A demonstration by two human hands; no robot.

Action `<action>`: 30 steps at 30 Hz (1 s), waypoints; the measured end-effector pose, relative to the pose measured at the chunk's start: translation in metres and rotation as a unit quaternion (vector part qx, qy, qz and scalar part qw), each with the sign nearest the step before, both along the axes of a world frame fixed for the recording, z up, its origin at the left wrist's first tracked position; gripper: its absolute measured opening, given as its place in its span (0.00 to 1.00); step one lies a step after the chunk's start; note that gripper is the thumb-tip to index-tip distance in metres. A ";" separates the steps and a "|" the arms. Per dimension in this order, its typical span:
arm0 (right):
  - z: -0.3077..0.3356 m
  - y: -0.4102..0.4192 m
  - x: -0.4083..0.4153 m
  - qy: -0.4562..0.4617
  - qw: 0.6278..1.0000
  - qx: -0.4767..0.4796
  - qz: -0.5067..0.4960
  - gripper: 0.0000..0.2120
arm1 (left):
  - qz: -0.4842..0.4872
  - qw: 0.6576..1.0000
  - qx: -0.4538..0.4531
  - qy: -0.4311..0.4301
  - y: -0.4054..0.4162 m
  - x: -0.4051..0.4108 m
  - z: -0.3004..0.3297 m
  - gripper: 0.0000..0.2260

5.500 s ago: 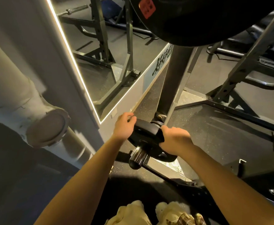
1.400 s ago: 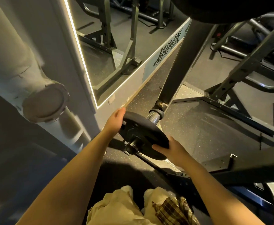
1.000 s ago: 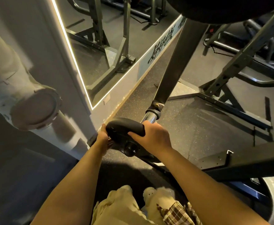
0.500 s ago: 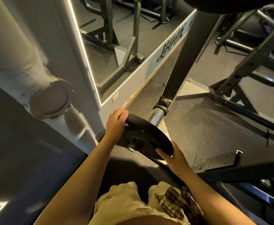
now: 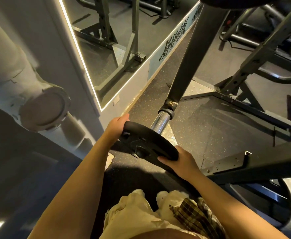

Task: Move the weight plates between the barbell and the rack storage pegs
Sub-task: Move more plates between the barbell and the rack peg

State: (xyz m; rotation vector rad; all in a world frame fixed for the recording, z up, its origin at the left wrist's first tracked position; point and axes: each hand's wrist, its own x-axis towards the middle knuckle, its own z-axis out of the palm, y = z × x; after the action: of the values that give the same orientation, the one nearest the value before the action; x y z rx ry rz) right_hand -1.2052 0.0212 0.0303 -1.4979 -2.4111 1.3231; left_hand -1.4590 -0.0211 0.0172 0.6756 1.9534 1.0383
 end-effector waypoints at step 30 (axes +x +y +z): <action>-0.009 -0.019 0.004 0.050 0.993 -0.077 -0.068 0.16 | -0.337 0.891 -0.147 0.267 0.005 0.000 0.049 0.08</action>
State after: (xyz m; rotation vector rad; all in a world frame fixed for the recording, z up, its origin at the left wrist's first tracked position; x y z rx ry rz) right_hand -1.2008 0.0017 0.0217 -1.5575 -2.1487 1.5444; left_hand -1.4587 -0.0165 0.0657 1.4366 2.0058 0.1181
